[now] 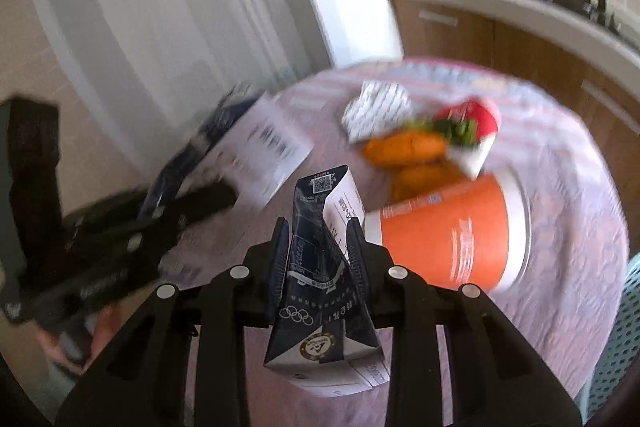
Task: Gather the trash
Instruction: 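Carry both milk cartons to the blue basket and release them inside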
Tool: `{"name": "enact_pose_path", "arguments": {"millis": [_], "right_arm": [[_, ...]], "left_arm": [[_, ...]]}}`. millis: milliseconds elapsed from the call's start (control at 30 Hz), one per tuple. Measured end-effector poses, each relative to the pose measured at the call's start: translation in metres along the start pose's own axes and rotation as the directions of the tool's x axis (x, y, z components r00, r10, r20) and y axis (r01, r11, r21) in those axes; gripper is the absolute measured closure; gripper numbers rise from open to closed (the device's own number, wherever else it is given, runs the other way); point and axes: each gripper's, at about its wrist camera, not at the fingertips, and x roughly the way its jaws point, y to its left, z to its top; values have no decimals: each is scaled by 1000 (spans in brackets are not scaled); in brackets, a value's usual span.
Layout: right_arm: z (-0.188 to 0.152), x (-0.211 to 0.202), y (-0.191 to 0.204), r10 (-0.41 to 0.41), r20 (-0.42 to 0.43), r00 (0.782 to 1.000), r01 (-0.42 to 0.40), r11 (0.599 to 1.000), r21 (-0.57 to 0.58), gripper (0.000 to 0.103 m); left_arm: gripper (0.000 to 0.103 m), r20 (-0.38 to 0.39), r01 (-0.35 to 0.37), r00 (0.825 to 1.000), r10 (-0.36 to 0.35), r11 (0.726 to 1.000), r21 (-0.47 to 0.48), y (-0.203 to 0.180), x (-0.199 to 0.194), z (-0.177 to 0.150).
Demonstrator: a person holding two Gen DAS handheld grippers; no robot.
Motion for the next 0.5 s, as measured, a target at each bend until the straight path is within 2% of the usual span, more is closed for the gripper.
{"name": "enact_pose_path", "arguments": {"millis": [200, 400, 500], "right_arm": [[-41, 3, 5, 1, -83, 997, -1, 1000, 6, 76], [-50, 14, 11, -85, -146, 986, 81, 996, -33, 75], [-54, 16, 15, -132, -164, 978, 121, 990, -75, 63]], "left_arm": [[73, -16, 6, 1000, -6, 1000, -2, -4, 4, -7], [73, -16, 5, 1000, -5, 1000, -10, 5, -5, -15], [73, -17, 5, 1000, -5, 1000, -17, 10, -9, -18]]}}
